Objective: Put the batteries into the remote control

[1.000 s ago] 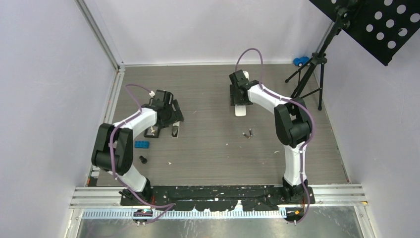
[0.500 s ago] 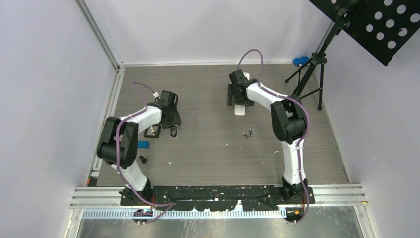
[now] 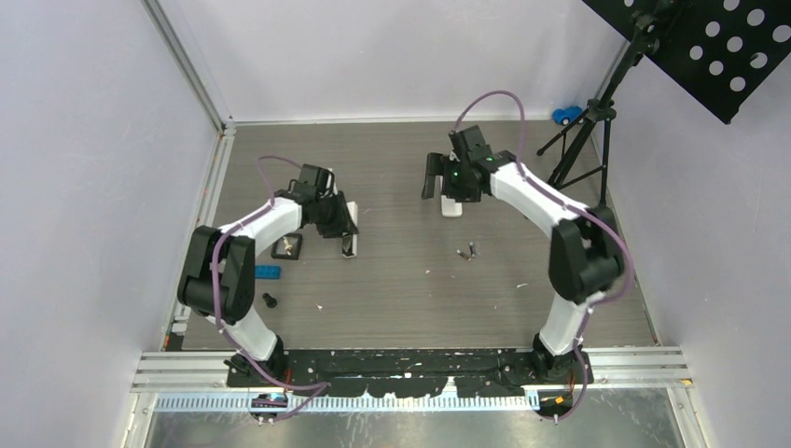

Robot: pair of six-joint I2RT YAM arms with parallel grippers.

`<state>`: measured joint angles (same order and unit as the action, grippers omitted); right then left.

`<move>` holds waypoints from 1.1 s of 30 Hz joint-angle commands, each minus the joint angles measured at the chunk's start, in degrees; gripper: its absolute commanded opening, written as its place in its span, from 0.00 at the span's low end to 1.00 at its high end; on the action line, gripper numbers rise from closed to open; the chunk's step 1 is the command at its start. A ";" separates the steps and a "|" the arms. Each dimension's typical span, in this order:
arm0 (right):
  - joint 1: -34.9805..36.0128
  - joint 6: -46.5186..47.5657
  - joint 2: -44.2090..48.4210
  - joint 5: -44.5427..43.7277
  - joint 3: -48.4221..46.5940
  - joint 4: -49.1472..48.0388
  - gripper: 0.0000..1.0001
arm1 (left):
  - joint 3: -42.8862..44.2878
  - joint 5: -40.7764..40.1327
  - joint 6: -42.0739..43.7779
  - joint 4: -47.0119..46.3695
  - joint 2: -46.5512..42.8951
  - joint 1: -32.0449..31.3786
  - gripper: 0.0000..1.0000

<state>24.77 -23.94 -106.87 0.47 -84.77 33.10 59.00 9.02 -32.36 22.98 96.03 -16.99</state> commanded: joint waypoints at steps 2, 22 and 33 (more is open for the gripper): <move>0.10 -9.08 15.87 23.93 13.71 -15.59 0.97 | 2.22 27.60 -5.46 -9.10 -8.32 -2.50 0.00; 1.70 -41.09 38.92 31.45 32.57 -48.98 0.93 | -6.60 52.96 -54.71 -64.07 -13.35 -8.51 0.00; 3.12 -47.44 39.53 25.37 35.74 -57.93 0.55 | -8.16 52.62 -66.63 -79.43 -10.85 -10.33 0.00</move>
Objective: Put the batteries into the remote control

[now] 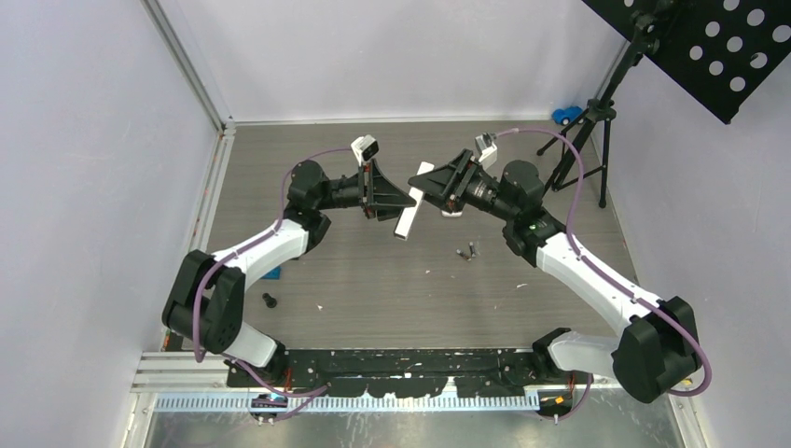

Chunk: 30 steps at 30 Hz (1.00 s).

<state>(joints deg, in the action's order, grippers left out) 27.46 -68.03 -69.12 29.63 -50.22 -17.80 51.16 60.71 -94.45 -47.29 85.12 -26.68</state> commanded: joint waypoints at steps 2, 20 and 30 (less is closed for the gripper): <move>1.01 -3.87 3.11 -6.43 2.00 -7.23 0.49 | -0.17 0.29 -3.59 -9.92 -0.27 -0.73 0.00; 1.98 -8.50 8.63 -21.60 -7.58 26.32 0.00 | 12.46 -14.70 47.16 44.68 -10.17 -0.83 0.77; 1.99 -19.70 11.71 -27.03 -7.55 38.78 0.00 | 4.03 -26.67 73.06 40.35 -22.38 -1.07 0.71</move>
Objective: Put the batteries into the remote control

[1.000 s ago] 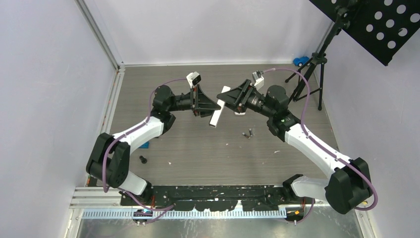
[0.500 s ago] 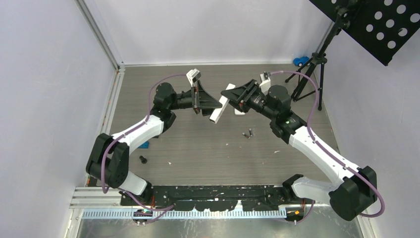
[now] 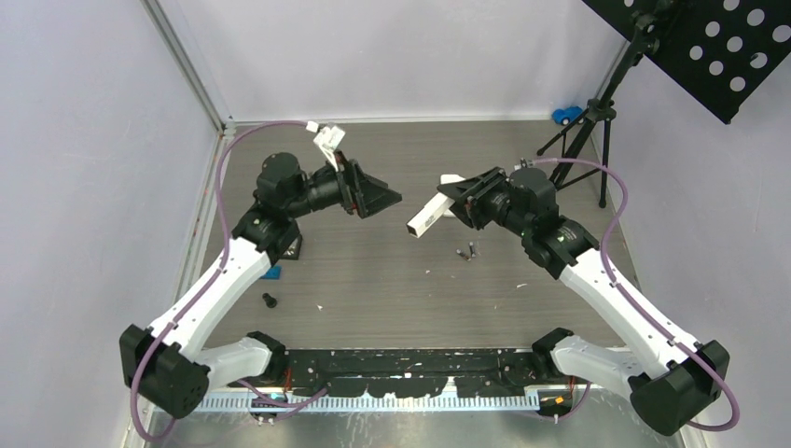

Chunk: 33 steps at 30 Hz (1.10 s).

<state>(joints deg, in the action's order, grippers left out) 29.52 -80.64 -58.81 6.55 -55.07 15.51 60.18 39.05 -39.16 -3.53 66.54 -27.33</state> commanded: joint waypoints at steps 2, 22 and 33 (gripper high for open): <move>-0.07 -10.01 0.46 -4.84 -4.77 10.67 0.00 | -9.98 -3.79 25.77 -11.36 -6.42 -0.88 0.70; -0.07 -17.90 -9.48 0.34 -17.88 32.07 0.00 | -16.58 -3.06 67.66 -18.63 -4.88 -17.16 0.69; -0.07 -18.85 -9.40 4.13 -17.32 31.68 0.00 | -16.67 -7.47 69.93 -20.57 -3.15 -20.69 0.59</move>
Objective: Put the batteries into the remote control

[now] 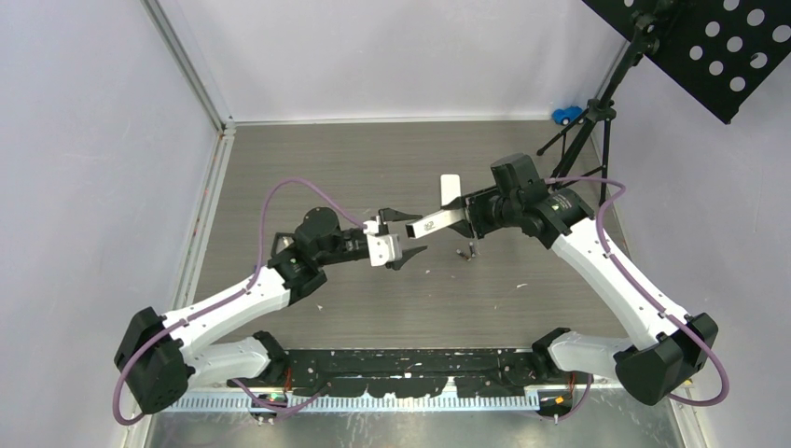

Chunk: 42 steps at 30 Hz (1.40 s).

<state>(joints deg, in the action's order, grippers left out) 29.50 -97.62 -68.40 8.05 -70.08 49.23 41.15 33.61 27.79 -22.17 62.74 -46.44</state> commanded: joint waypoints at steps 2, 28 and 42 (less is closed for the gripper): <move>-0.05 -1.87 0.35 2.39 -2.17 -2.12 0.00 | 2.48 -2.95 3.64 -1.97 0.97 -1.88 0.56; -0.63 34.87 19.90 7.07 21.27 -34.37 0.95 | 9.02 -29.94 -21.56 12.68 -1.75 -3.44 0.00; -0.62 25.68 26.72 13.66 30.58 -56.97 1.00 | 8.59 17.57 -44.38 1.40 -5.89 19.14 0.00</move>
<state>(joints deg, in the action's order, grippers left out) 29.04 -66.96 -40.86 17.85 -41.01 5.72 47.16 32.45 -8.21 -11.49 57.01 -30.46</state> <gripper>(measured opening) 0.995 0.351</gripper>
